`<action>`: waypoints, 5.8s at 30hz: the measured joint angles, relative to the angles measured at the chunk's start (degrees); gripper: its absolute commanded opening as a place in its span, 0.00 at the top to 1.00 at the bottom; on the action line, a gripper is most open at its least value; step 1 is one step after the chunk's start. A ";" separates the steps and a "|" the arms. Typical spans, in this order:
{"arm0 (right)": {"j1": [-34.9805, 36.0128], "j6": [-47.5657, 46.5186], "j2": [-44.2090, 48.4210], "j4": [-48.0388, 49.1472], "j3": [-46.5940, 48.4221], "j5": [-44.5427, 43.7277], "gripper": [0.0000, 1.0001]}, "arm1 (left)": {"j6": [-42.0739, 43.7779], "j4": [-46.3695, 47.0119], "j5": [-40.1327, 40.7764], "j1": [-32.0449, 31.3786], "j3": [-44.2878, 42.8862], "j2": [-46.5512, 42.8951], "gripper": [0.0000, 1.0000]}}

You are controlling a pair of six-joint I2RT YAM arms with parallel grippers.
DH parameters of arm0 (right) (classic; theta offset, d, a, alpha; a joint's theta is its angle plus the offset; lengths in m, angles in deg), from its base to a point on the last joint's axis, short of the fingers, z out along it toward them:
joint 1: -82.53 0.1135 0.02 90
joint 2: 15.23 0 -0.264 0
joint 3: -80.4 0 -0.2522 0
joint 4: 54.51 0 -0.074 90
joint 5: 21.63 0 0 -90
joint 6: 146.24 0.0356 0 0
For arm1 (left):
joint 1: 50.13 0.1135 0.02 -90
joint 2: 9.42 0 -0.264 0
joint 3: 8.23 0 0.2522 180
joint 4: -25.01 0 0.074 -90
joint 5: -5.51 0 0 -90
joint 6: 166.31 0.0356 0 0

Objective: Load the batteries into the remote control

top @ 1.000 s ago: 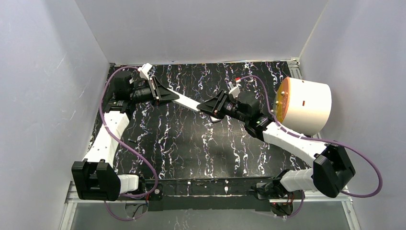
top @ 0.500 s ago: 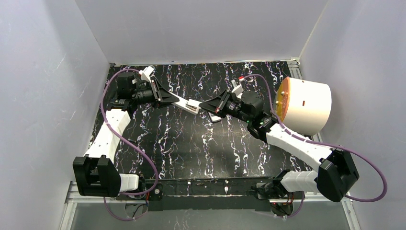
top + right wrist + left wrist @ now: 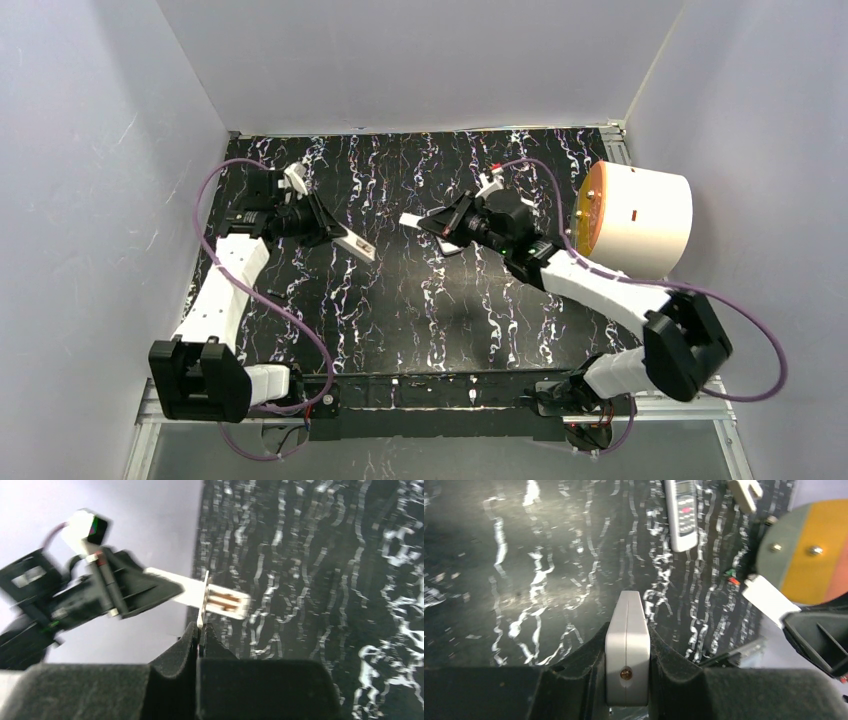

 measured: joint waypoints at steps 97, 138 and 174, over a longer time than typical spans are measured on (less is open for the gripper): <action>4.48 -7.13 -12.68 36.57 7.43 39.21 0.94 | -19.47 46.77 -28.65 -2.19 9.31 -22.84 0.44; 0.96 -27.71 4.02 -16.55 7.85 -12.13 0.25 | -8.98 31.50 1.99 -2.93 15.87 -22.08 1.00; -15.26 -31.32 -15.41 -46.36 5.01 -41.88 0.62 | -3.23 23.19 7.21 -2.91 17.84 -23.02 1.00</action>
